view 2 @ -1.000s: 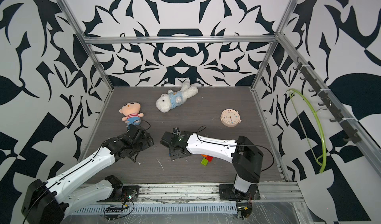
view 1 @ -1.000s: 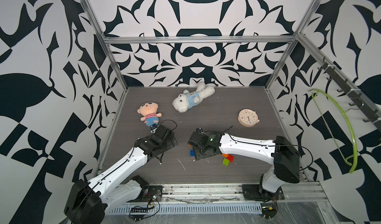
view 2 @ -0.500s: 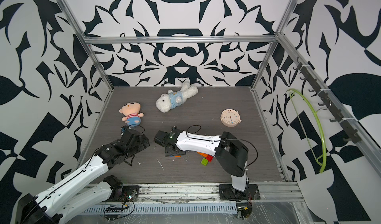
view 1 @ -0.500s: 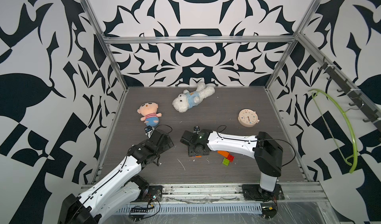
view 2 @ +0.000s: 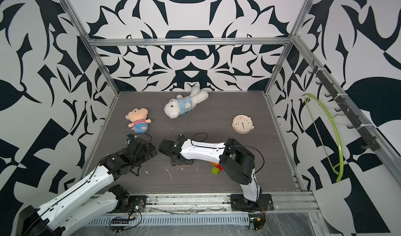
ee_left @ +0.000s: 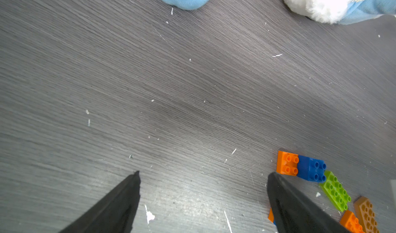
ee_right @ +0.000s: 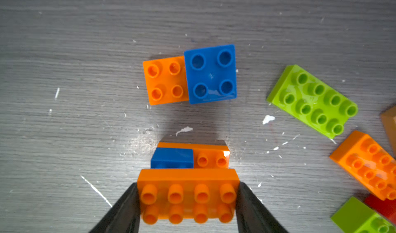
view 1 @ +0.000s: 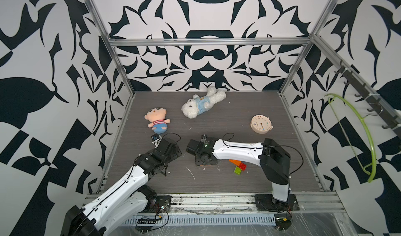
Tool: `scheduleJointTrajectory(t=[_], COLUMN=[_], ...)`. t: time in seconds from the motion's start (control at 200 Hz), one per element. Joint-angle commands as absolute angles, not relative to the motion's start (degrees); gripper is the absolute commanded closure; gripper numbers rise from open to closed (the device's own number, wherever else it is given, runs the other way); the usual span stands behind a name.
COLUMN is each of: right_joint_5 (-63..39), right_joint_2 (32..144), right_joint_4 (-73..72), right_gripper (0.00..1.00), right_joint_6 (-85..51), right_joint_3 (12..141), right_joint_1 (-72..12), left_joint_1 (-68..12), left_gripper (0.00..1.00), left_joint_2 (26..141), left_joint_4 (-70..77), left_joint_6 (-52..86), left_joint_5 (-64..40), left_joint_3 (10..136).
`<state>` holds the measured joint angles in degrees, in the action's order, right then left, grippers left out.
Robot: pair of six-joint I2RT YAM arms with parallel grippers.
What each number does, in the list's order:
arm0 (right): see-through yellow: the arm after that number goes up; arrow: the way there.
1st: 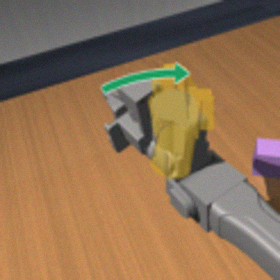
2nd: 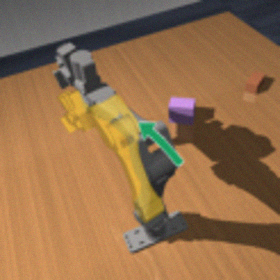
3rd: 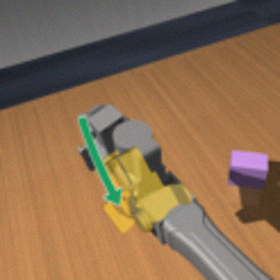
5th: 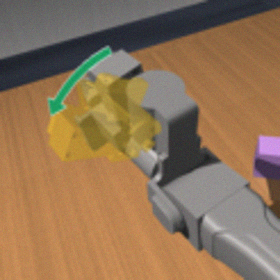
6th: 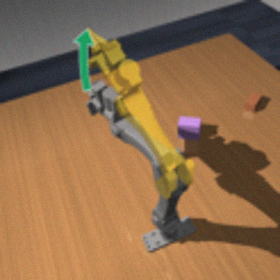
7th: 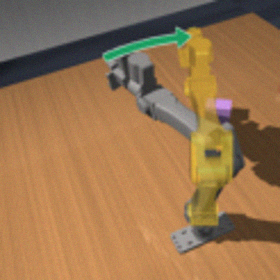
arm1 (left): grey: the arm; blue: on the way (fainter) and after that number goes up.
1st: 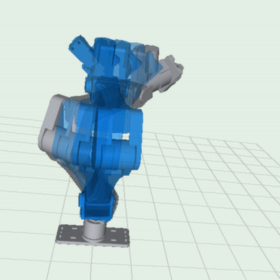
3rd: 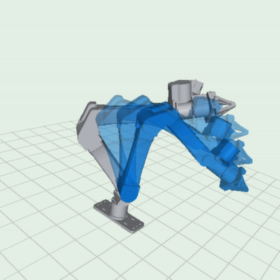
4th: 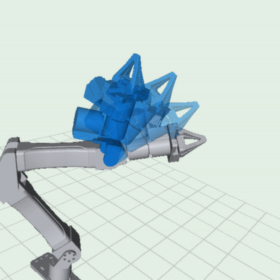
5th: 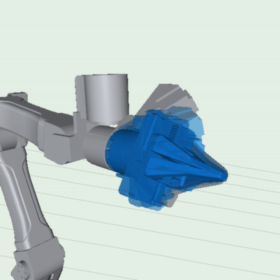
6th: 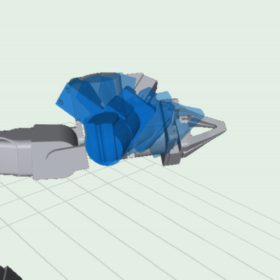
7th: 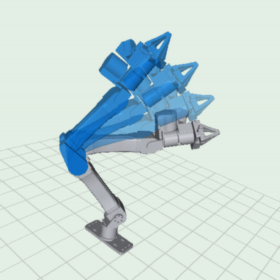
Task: Assemble the number 5 with lego
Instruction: Assemble the lego brick with the lego brick.
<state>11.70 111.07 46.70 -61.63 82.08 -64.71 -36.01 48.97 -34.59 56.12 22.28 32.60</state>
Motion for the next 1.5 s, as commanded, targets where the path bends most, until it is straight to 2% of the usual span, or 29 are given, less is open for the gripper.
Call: scheduleJointTrajectory(t=[0.0, 1.065, 1.175, 1.495], right_joint_5=[13.78, 11.25, 7.73, 6.78], right_joint_2=[110.57, 115.09, 115.49, 114.82], right_joint_4=[48.85, 50.39, 50.01, 51.92], right_gripper=[0.34, 0.34, 0.34, 0.36], right_joint_6=[-63.1, -61.78, -61.07, -57.39], right_joint_3=[83.76, 82.9, 83.21, 86.08], right_joint_1=[-64.97, -64.48, -64.51, -64.24], left_joint_1=[-35.91, -35.86, -35.89, -35.9], left_gripper=[0.01, 0.01, 0.01, 0.01], left_joint_2=[48.96, 49.39, 49.57, 49.31], left_joint_4=[-35.69, -36.06, -36.13, -37.08], left_joint_6=[55.89, 56.51, 56.52, 56.56], left_joint_5=[23.2, 23.27, 23.36, 23.71], left_joint_3=[32.8, 32.72, 32.7, 33.2])
